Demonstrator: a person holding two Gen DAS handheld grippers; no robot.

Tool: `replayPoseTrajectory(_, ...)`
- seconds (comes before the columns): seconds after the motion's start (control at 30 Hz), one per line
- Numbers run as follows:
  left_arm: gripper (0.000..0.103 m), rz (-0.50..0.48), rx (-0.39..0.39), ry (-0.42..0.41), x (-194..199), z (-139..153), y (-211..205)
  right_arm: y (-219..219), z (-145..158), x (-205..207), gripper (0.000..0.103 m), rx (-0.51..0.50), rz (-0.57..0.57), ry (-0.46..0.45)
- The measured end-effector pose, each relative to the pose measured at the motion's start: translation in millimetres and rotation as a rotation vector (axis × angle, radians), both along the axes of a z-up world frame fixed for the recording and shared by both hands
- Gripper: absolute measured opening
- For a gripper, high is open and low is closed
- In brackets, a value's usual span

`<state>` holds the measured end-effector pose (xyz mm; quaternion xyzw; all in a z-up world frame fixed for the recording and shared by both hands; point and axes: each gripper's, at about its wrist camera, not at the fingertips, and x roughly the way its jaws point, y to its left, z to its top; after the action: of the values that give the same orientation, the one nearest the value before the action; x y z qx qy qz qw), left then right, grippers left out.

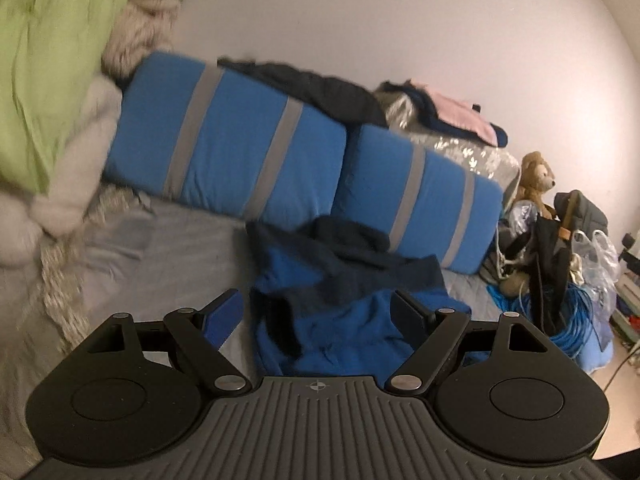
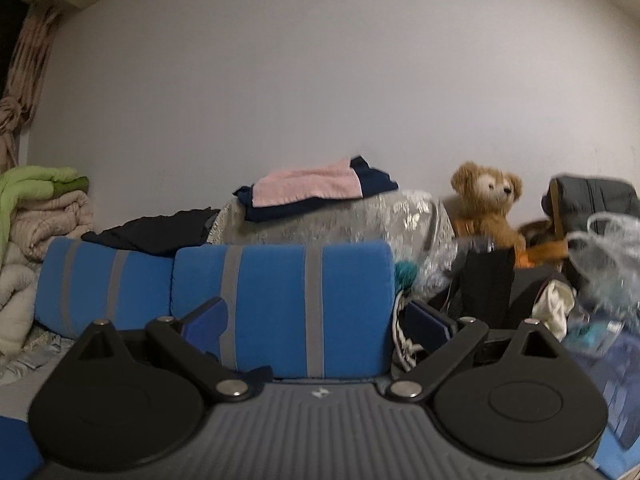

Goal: Fold clothes

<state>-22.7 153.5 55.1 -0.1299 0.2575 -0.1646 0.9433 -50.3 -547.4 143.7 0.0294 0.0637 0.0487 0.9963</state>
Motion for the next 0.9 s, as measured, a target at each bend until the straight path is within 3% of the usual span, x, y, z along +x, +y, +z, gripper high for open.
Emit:
replayPoseTrajectory(0.23,0.081,-0.005,-0.018,0.118,9.6,-46.8,10.4,17.9,-23.1,7.6,0.1,-0.016,0.037,0.045)
replayPoseTrajectory(0.4,0.08,0.027,-0.144,0.185,5.5,-69.8,32.3,38.3,-38.9,5.5,0.1,-0.071,0.082,0.046)
replayPoseTrajectory(0.73,0.08,0.02,-0.441,0.277,8.1,-108.3,51.8,52.9,-65.2,16.8,0.1,-0.039,0.138,0.115)
replayPoseTrajectory(0.9,0.067,-0.029,-0.54,0.343,16.3,-125.8,45.9,60.5,-81.0,17.2,0.1,-0.043,0.165,0.165)
